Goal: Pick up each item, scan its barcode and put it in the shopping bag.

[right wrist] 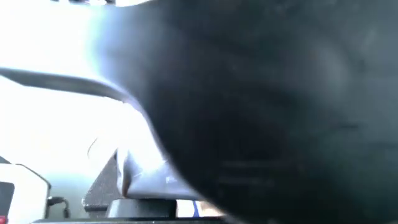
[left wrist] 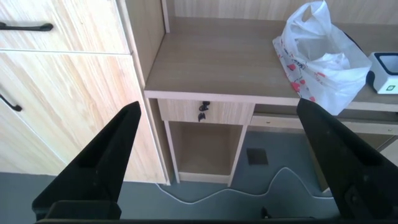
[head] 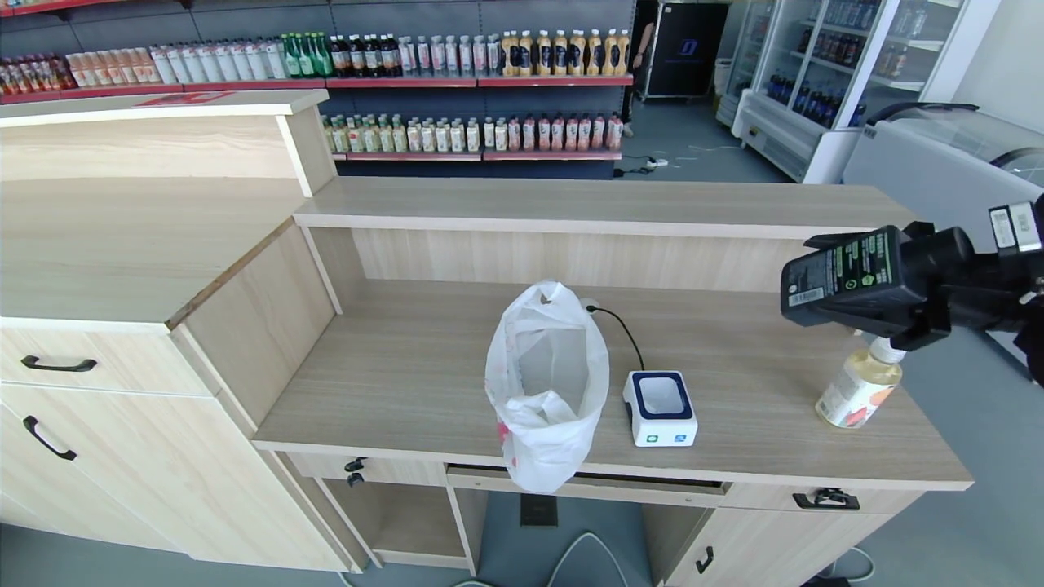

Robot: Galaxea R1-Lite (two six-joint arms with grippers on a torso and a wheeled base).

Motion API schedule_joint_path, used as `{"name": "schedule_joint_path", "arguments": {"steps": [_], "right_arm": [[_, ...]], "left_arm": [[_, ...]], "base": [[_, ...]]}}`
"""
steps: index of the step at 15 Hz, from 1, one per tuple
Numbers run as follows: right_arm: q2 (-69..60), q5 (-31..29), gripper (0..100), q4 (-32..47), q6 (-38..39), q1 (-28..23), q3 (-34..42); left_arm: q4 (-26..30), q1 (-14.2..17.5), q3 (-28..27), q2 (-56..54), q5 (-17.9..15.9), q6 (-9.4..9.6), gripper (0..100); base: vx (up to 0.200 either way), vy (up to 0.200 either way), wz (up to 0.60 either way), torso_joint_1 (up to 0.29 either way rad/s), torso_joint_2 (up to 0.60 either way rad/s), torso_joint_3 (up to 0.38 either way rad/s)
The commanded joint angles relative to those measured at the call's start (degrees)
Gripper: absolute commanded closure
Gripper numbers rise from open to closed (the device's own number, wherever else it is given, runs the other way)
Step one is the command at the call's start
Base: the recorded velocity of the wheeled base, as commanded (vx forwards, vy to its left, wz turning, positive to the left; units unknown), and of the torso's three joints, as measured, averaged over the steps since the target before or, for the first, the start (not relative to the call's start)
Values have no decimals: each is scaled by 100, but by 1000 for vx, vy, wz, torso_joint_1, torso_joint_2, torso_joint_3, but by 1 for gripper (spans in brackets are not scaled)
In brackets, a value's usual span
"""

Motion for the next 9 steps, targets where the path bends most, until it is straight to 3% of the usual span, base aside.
{"name": "schedule_joint_path", "arguments": {"steps": [1, 4, 9], "right_arm": [[-947, 103, 100, -538, 30, 885, 223], [-1044, 261, 100, -908, 215, 1764, 117], [-947, 454, 100, -1646, 215, 2607, 152]], "left_arm": [[-1, 0, 1, -2, 1, 0, 0], [-1, 0, 1, -2, 1, 0, 0], [-1, 0, 1, -2, 1, 0, 0]], "base": [[0, 0, 0, 0, 0, 0], [0, 0, 0, 0, 0, 0], [0, 0, 0, 0, 0, 0]]}}
